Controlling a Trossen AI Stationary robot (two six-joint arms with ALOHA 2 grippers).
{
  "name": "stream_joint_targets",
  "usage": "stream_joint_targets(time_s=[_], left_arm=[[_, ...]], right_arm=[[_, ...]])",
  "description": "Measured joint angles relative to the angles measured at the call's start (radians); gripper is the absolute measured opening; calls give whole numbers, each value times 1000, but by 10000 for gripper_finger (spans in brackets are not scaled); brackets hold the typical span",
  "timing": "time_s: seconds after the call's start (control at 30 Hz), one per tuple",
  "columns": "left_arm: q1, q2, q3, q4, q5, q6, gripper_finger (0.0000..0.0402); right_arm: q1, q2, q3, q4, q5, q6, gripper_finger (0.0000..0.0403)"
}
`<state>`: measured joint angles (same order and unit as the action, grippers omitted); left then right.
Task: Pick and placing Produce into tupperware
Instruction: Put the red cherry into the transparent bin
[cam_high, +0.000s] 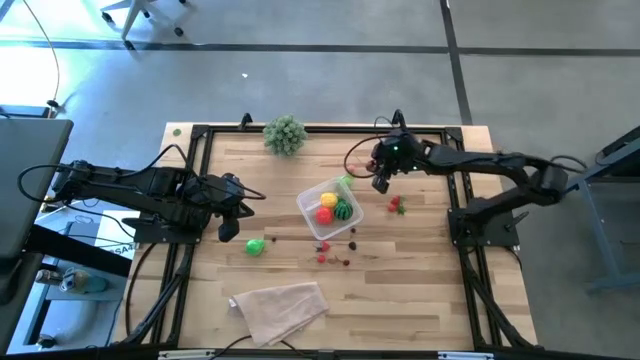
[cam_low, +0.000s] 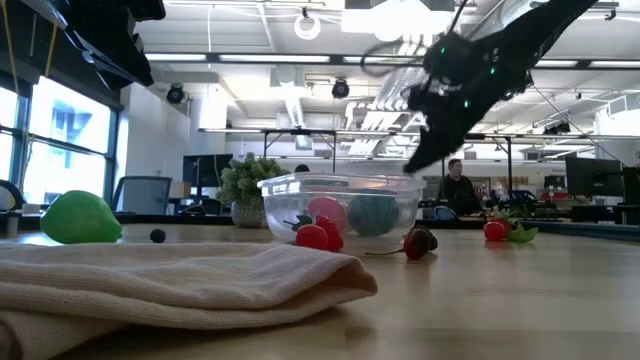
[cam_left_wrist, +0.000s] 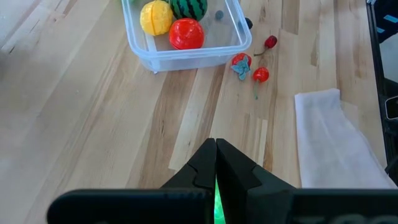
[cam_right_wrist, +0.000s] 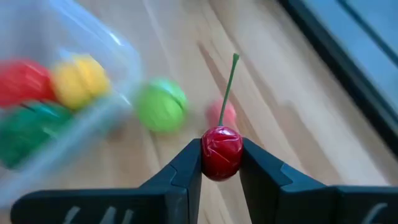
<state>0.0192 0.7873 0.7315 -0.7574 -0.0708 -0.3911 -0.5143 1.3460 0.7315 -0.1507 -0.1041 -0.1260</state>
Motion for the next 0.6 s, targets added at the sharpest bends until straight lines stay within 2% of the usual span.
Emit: stream_joint_targets(time_s=[0.2, 0.43, 0.6], left_arm=[[0, 0, 0, 0, 0, 0, 1], [0, 0, 0, 0, 0, 0, 1], [0, 0, 0, 0, 0, 0, 1]], right_arm=[[60, -78, 0, 137, -169, 77, 78], [120, -43, 1, 210, -174, 76, 78], [148, 58, 71, 180, -170, 64, 78]])
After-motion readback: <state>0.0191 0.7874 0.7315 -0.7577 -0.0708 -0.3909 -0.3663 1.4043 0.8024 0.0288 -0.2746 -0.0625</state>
